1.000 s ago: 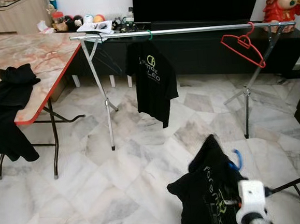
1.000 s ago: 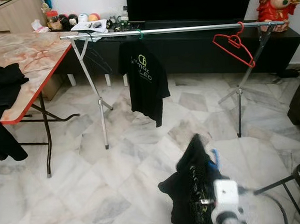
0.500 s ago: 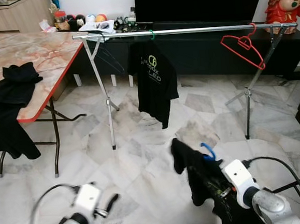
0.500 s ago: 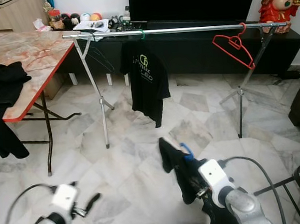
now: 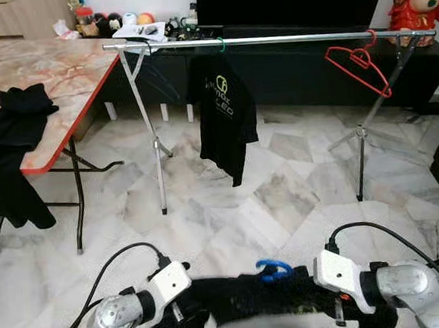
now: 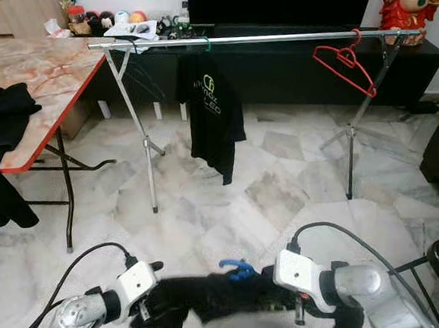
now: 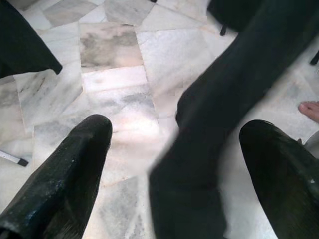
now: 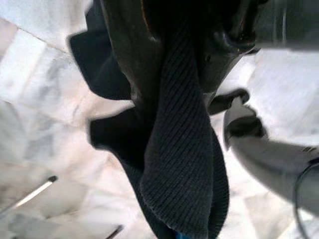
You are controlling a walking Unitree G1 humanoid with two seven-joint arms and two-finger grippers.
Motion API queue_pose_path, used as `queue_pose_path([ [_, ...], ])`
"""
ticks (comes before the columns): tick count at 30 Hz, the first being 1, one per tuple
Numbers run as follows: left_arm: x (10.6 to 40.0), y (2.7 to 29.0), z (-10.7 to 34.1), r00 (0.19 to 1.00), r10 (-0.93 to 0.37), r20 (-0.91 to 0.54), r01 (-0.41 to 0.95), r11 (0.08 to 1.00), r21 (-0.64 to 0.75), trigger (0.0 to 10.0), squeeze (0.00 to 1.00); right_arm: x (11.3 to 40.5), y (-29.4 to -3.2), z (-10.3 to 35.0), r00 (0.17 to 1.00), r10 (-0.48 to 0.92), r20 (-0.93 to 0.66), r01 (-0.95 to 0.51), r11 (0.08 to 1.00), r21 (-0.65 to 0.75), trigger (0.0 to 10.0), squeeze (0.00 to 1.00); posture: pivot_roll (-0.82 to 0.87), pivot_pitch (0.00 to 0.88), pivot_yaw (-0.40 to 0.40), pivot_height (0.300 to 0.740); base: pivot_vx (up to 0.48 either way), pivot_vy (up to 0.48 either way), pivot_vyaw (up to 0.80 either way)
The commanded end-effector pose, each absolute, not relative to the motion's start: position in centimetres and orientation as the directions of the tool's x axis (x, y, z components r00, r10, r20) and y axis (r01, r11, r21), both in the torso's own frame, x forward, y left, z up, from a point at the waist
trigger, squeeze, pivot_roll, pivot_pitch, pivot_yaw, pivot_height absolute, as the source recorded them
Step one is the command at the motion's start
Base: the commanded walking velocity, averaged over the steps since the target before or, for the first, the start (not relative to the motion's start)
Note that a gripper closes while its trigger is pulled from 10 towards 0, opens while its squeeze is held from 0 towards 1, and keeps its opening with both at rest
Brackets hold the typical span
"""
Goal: Hang hanger
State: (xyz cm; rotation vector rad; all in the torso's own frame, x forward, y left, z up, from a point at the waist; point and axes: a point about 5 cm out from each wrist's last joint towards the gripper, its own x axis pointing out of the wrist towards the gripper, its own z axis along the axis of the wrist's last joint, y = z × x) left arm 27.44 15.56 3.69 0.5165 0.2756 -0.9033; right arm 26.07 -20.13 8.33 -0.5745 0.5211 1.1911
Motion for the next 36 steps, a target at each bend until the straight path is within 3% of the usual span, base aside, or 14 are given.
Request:
queue_pose_path([
  [1,27.3,15.4,3.4,0.573,-0.675,-0.464,0.819,0.49,0.299,10.0,0.0,26.4,-19.9,9.5,0.286,0.716,-0.637,-0.958,0.232,-0.17,10.0,0.0,-0.03,0.092,-0.05,0.721,0.0,0.0,0.0],
  [7,26.1,15.9,1.6,0.505,-0.656,-0.561,0.856,0.461,0.232,10.0,0.0,26.7,-19.6,10.8,0.289,0.73,-0.62,-0.957,0.208,-0.201,10.0,0.0,-0.04,0.097,-0.054,0.721,0.0,0.0,0.0],
  [14,25.8,16.6,0.7,0.489,-0.622,-0.612,0.855,0.48,0.195,10.0,0.0,27.0,-18.9,12.0,0.295,0.759,-0.581,-0.954,0.195,-0.229,10.0,0.0,-0.04,0.096,-0.053,0.721,0.0,0.0,0.0],
  [22,26.7,17.0,0.2,0.589,-0.564,-0.578,0.767,0.615,0.182,10.0,0.0,26.7,-18.5,12.7,0.29,0.783,-0.551,-0.954,0.19,-0.233,10.0,0.0,-0.05,0.096,-0.051,0.721,0.0,0.0,0.0],
  [23,26.9,17.0,0.3,0.603,-0.559,-0.569,0.753,0.635,0.174,7.6,0.0,26.7,-18.6,12.8,0.292,0.785,-0.547,-0.953,0.192,-0.234,10.0,0.0,-0.05,0.095,-0.052,0.721,0.0,0.0,0.0],
  [24,27.0,17.0,0.3,0.615,-0.556,-0.56,0.74,0.652,0.165,3.5,0.0,26.7,-18.6,12.8,0.295,0.785,-0.544,-0.952,0.194,-0.236,10.0,0.0,-0.05,0.096,-0.052,0.721,0.0,0.0,0.0],
  [25,27.0,17.0,0.3,0.62,-0.555,-0.554,0.734,0.66,0.16,3.5,0.0,26.7,-18.6,12.9,0.297,0.786,-0.543,-0.952,0.196,-0.237,10.0,0.0,-0.05,0.096,-0.052,0.721,0.0,0.0,0.0],
  [26,27.1,17.0,0.3,0.631,-0.551,-0.547,0.723,0.674,0.155,0.0,0.0,26.8,-18.6,12.9,0.298,0.785,-0.543,-0.951,0.197,-0.238,10.0,0.0,-0.05,0.096,-0.051,0.721,0.0,0.0,0.0],
  [32,27.7,17.2,0.4,0.686,-0.519,-0.511,0.665,0.732,0.149,0.0,0.0,26.8,-18.7,13.1,0.308,0.785,-0.538,-0.948,0.208,-0.24,10.0,0.0,-0.05,0.096,-0.052,0.721,0.0,0.0,0.0],
  [36,27.6,17.3,0.2,0.677,-0.515,-0.526,0.677,0.716,0.17,0.0,0.0,26.8,-18.8,13.0,0.319,0.781,-0.537,-0.945,0.219,-0.243,10.0,0.0,-0.05,0.094,-0.055,0.721,0.0,0.0,0.0],
])
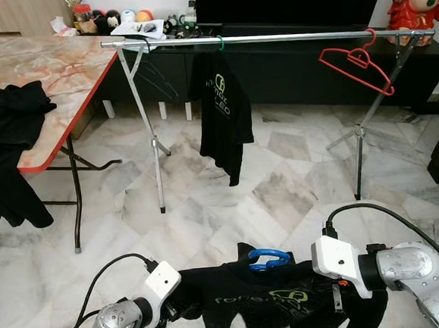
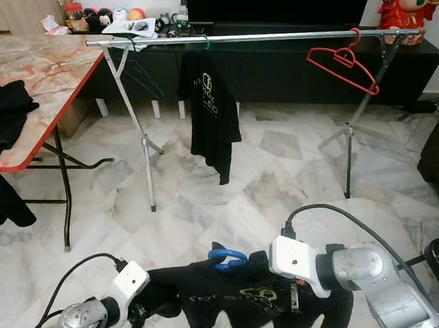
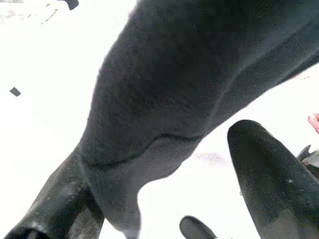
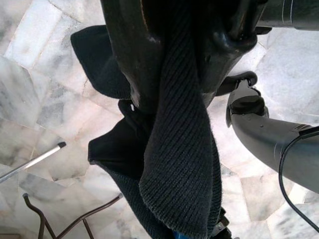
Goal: Hang hanger
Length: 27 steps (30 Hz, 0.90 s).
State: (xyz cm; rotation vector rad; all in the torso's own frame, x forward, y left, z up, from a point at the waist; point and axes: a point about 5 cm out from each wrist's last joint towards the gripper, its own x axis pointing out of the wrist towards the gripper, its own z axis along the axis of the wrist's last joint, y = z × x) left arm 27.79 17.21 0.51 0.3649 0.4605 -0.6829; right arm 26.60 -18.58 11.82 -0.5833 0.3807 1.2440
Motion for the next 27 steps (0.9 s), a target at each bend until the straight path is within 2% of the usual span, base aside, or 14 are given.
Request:
queue_pose_path([
  [1,27.56,17.31,0.22,0.676,-0.515,-0.528,0.678,0.714,0.172,0.0,0.0,26.83,-18.83,12.99,0.32,0.781,-0.536,-0.945,0.22,-0.243,10.0,0.0,-0.05,0.094,-0.055,0.721,0.0,0.0,0.0],
  [27,27.71,17.32,0.32,0.695,-0.519,-0.498,0.666,0.726,0.171,0.0,0.0,27.25,-18.66,12.9,0.348,0.777,-0.525,-0.934,0.241,-0.263,10.0,0.0,-0.05,0.071,-0.05,0.721,0.0,0.0,0.0],
])
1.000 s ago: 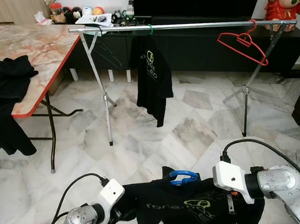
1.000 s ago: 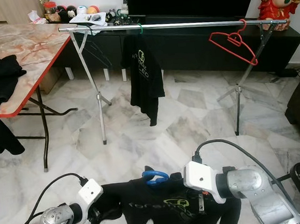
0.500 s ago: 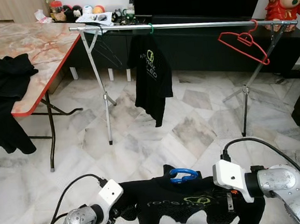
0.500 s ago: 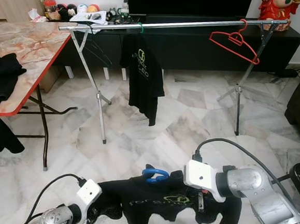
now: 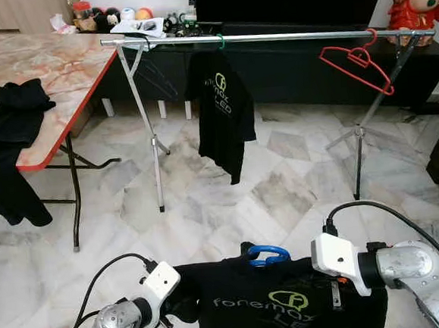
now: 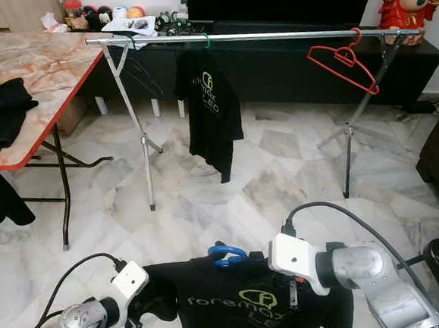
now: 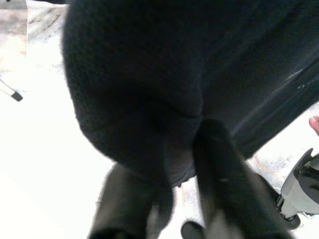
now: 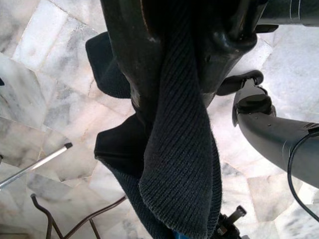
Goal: Hang hanger
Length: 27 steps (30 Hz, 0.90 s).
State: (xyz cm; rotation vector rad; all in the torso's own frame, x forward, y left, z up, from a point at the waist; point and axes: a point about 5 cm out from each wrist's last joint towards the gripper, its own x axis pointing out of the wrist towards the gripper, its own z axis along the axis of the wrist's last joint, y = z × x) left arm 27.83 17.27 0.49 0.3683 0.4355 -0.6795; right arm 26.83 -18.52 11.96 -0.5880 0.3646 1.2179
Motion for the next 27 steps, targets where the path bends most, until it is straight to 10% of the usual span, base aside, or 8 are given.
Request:
queue_pose_path([
  [1,27.7,17.3,0.3,0.695,-0.518,-0.498,0.665,0.727,0.171,0.0,0.0,27.3,-18.7,12.9,0.351,0.778,-0.521,-0.934,0.246,-0.261,10.0,0.0,-0.04,0.071,-0.05,0.721,0.0,0.0,0.0],
  [2,27.7,17.4,0.3,0.695,-0.518,-0.498,0.665,0.726,0.173,0.0,0.0,27.3,-18.6,12.9,0.357,0.785,-0.507,-0.931,0.257,-0.258,6.8,0.0,-0.04,0.071,-0.05,0.721,0.0,0.0,0.0],
  [3,27.7,17.4,0.3,0.695,-0.518,-0.498,0.666,0.726,0.174,0.0,0.0,27.3,-18.6,13.0,0.361,0.786,-0.501,-0.93,0.263,-0.257,0.0,0.0,-0.04,0.072,-0.05,0.721,0.0,0.0,0.0],
  [27,28.0,19.0,0.4,0.789,-0.38,-0.482,0.523,0.828,0.203,0.0,0.0,28.7,-19.1,13.3,0.475,0.737,-0.481,-0.877,0.357,-0.32,0.0,0.0,-0.03,0.094,-0.055,0.721,0.0,0.0,0.0],
])
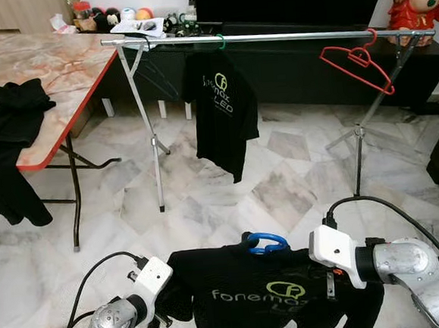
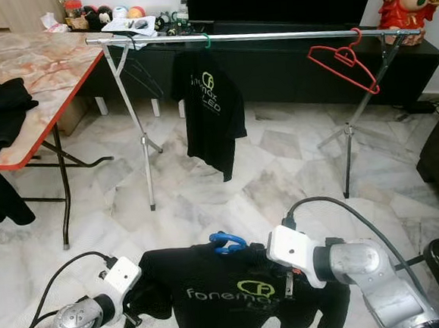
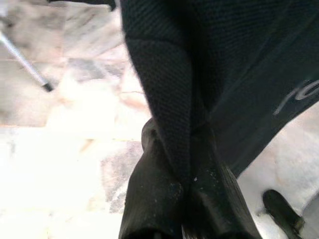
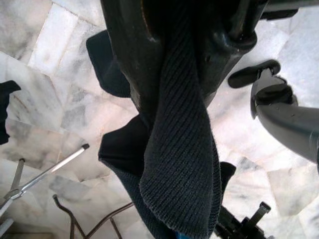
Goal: Hang hanger
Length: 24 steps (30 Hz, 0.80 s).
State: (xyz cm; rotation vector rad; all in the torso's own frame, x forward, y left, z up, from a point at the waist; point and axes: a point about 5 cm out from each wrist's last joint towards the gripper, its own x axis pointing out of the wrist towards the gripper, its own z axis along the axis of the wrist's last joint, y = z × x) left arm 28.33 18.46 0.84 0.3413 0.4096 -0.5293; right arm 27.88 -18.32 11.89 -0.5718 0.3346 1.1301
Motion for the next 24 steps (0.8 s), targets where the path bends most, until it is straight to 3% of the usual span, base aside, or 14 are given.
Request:
queue_pose_path([
  [1,28.2,19.4,0.4,0.811,-0.331,-0.483,0.479,0.85,0.22,0.0,0.0,29.3,-19.2,13.6,0.524,0.717,-0.461,-0.849,0.394,-0.352,0.0,0.0,-0.04,0.095,-0.054,0.721,0.0,0.0,0.0],
  [3,28.4,20.1,0.4,0.841,-0.245,-0.483,0.398,0.885,0.243,0.0,0.0,30.2,-19.7,14.0,0.602,0.671,-0.432,-0.796,0.465,-0.387,0.0,0.0,-0.04,0.095,-0.054,0.721,0.0,0.0,0.0],
  [4,28.6,21.1,0.4,0.863,-0.135,-0.486,0.292,0.92,0.262,0.0,0.0,31.1,-20.2,14.3,0.676,0.618,-0.4,-0.735,0.536,-0.415,0.0,0.0,-0.04,0.097,-0.053,0.721,0.0,0.0,0.0],
  [13,27.8,22.7,-0.9,0.8,0.092,-0.594,0.131,0.938,0.322,0.0,0.0,32.9,-20.5,15.6,0.814,0.522,-0.255,-0.581,0.73,-0.36,0.0,0.0,-0.03,0.099,-0.05,0.721,0.0,0.0,0.0],
  [17,26.7,22.3,-2.3,0.71,0.081,-0.7,0.187,0.936,0.298,0.0,0.0,33.7,-20.9,16.0,0.871,0.449,-0.199,-0.491,0.815,-0.309,0.0,0.0,-0.03,0.1,-0.05,0.721,0.0,0.0,0.0],
  [19,26.0,20.9,-3.1,0.648,-0.057,-0.76,0.359,0.902,0.239,0.0,0.0,34.0,-21.1,16.3,0.895,0.414,-0.169,-0.445,0.853,-0.272,0.0,0.0,-0.03,0.101,-0.05,0.721,0.0,0.0,0.0],
  [24,24.9,19.4,-3.9,0.527,-0.215,-0.822,0.597,0.782,0.178,0.0,0.0,34.2,-21.2,16.4,0.906,0.395,-0.153,-0.422,0.872,-0.249,0.0,0.0,-0.03,0.101,-0.052,0.721,0.0,0.0,0.0],
])
